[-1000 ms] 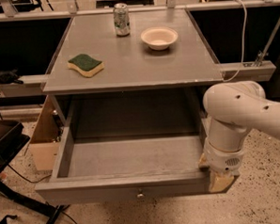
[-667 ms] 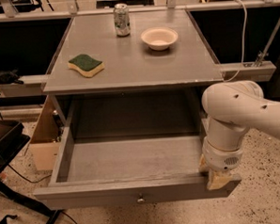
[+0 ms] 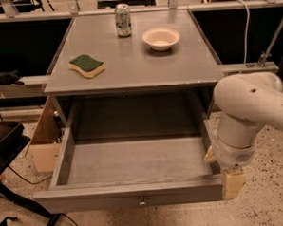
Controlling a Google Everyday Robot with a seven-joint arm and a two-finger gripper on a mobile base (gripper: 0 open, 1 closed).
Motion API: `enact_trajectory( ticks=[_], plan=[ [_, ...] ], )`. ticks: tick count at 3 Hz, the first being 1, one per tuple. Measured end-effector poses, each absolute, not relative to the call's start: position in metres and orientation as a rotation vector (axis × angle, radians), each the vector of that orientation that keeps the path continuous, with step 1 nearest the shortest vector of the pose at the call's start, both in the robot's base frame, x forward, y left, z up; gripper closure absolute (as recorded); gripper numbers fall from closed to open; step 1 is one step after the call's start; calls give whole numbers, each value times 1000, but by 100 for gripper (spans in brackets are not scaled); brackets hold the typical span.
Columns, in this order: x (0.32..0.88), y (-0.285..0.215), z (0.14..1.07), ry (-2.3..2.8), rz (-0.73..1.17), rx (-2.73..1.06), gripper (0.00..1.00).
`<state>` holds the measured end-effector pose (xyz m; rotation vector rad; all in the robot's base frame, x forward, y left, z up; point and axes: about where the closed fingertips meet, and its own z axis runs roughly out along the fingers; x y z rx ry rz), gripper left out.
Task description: Open top drawer
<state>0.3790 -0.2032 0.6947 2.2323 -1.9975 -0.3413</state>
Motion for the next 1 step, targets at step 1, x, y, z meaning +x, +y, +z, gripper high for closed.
enact_trajectory(
  ticks=[1],
  plan=[
    [382, -234, 744, -2151, -257, 2242, 0]
  ],
)
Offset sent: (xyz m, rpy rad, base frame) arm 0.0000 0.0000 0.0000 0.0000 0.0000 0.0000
